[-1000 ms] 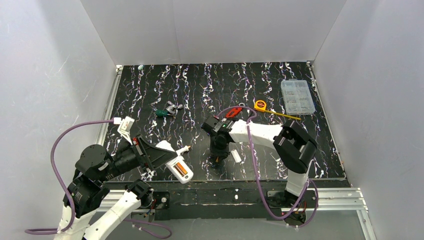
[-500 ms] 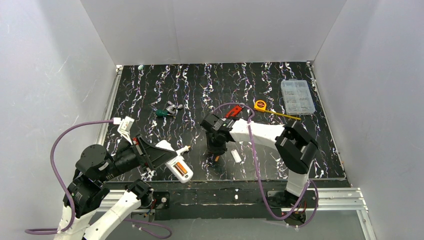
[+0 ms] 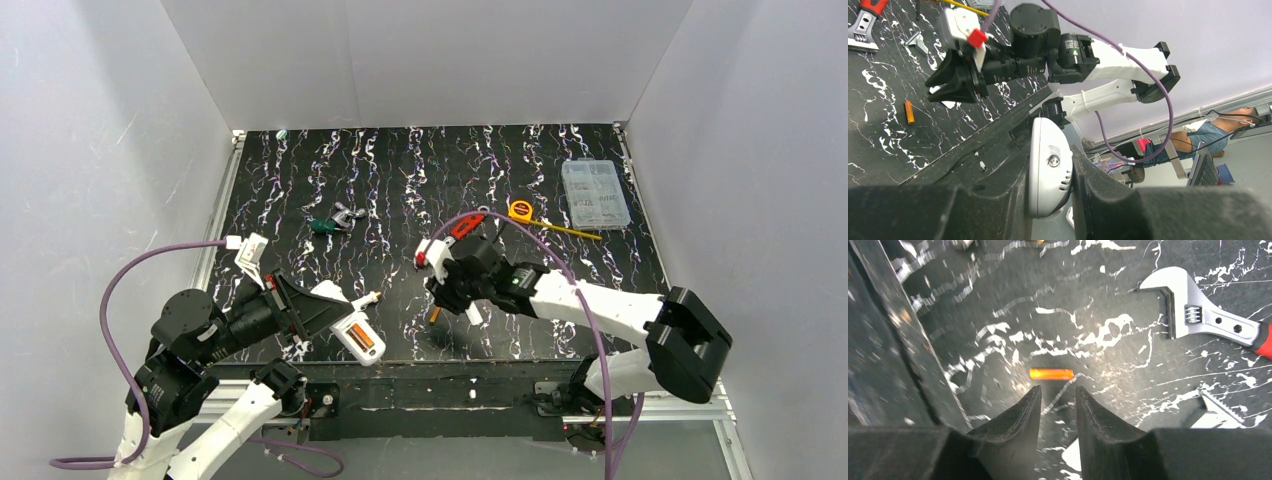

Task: Load the batteries into the remote control
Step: Adjust the battery at the center of the board.

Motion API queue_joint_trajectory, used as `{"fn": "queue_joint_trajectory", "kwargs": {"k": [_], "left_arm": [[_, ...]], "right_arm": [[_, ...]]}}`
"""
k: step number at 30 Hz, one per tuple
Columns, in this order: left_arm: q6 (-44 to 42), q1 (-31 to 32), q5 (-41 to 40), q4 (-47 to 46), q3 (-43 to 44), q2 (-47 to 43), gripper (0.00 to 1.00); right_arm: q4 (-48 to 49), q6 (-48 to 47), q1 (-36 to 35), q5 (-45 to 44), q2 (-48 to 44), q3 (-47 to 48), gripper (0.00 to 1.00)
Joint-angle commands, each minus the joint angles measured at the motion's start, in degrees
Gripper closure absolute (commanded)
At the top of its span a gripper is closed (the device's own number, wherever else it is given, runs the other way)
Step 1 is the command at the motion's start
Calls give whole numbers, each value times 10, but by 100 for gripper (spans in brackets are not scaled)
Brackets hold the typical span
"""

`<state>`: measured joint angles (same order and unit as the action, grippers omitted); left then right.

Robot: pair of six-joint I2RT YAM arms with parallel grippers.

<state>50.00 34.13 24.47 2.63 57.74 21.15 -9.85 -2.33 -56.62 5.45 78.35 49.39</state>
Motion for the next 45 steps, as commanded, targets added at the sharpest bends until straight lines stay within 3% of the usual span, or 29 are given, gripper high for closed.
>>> {"fn": "queue_joint_trajectory", "kwargs": {"k": [1,5,8,13,15,24,31,45], "left_arm": [[-6,-2,-2,-32,22,-8,93],[0,-2,-6,-35,18,-10,95],[7,-2,-1,-35,15,-9,99],[10,-2,3,-11,25,0,100],[10,-2,5,5,30,5,100],[3,-2,-5,24,36,1,100],[1,-2,-5,25,34,5,100],[-12,-2,-15,44,40,4,100]], "right_arm": [[117,-236,28,60,-53,-69,61],[14,-393,76,233,-88,-69,62],[-76,-519,81,250,-67,-37,62],[-259,-654,81,277,45,78,64],[-306,-693,81,288,88,113,58],[-294,-747,80,275,139,128,54],[-227,-738,76,270,160,115,53],[-260,-768,72,270,239,184,55]]}}
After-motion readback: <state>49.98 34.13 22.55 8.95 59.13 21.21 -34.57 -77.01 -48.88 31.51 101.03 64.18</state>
